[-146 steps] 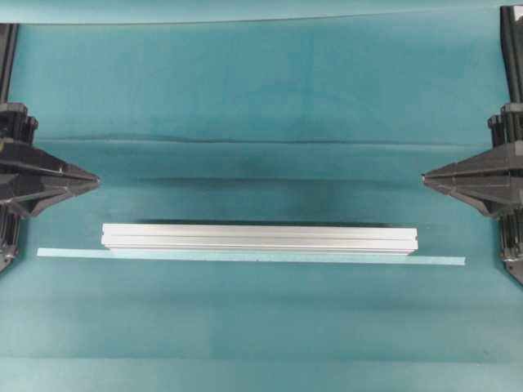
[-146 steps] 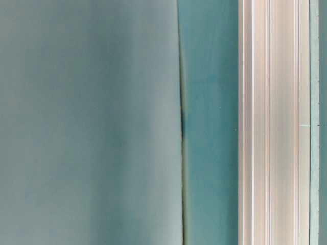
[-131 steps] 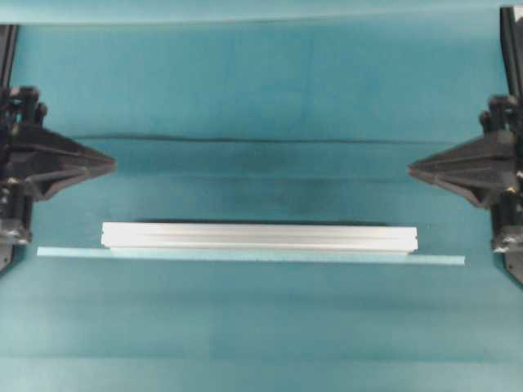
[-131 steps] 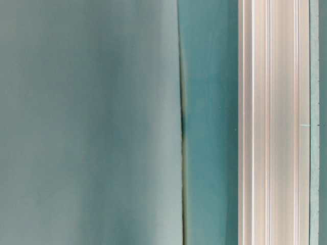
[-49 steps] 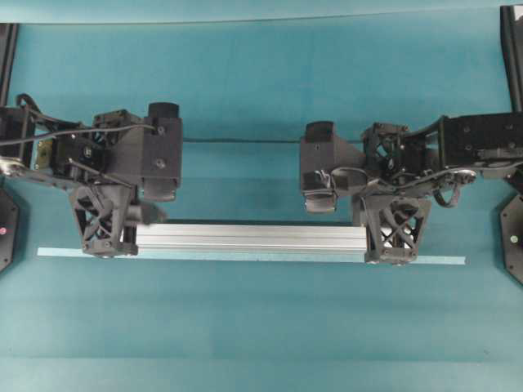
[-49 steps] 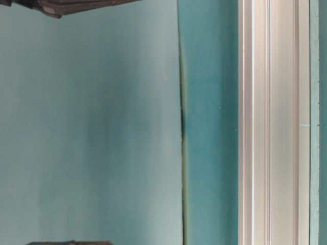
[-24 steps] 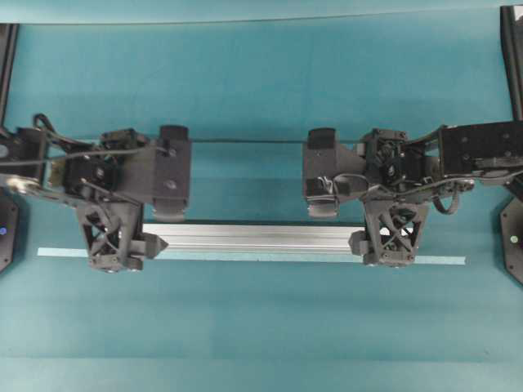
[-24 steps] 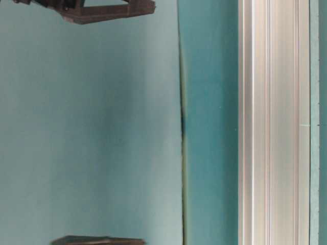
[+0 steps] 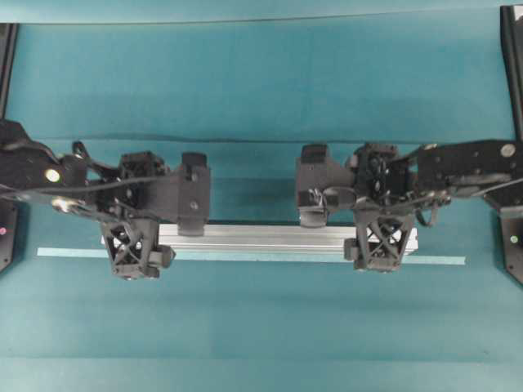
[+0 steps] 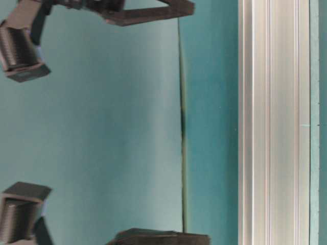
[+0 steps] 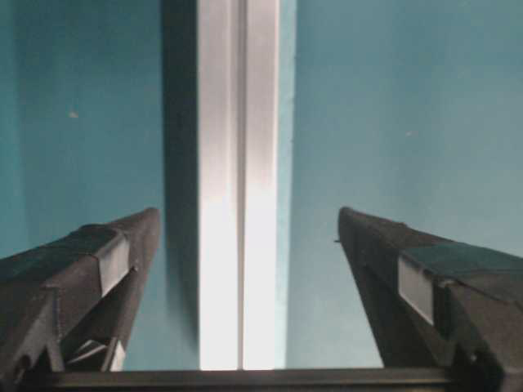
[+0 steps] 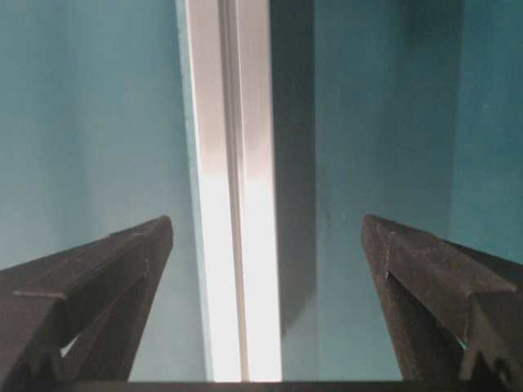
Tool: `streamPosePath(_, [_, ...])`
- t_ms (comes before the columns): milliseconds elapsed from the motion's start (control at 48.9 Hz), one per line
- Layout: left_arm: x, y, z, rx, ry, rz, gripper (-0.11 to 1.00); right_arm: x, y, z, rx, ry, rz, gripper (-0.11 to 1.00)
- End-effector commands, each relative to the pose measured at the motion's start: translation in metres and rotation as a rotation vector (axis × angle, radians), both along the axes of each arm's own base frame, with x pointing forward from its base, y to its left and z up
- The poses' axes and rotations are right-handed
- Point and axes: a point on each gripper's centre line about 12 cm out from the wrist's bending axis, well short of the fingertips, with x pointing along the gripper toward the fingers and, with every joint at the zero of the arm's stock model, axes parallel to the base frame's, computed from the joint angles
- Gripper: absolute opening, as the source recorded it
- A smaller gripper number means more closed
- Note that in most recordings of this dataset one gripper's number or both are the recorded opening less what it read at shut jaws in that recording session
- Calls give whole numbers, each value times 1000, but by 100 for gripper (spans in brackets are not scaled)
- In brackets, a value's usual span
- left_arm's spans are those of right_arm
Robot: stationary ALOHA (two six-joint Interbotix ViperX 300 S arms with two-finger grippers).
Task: Lift the metal rail with both hands.
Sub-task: 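Lower both grippers around the rail and close them on it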
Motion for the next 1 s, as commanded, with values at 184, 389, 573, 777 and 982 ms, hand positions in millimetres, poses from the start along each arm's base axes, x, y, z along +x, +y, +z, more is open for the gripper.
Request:
streamPosePath(184, [2,0,-9,9,9,-14,97,3,20,-22,12,36,22,96])
streamPosePath(389, [0,1,-16,7,5,-9,97,4,22,-28,17,26,10,96])
streamPosePath(573, [-1,1,-28,5,9,-7,97,-1,21,-39,15,32,8,96])
streamPosePath(777, [0,1,-40,5,20,-9,97,-3,18,-51,11,34,4,96])
streamPosePath(982, [4,0,-53,5,18,-11,97,3,13,-62,9,20,-6,96])
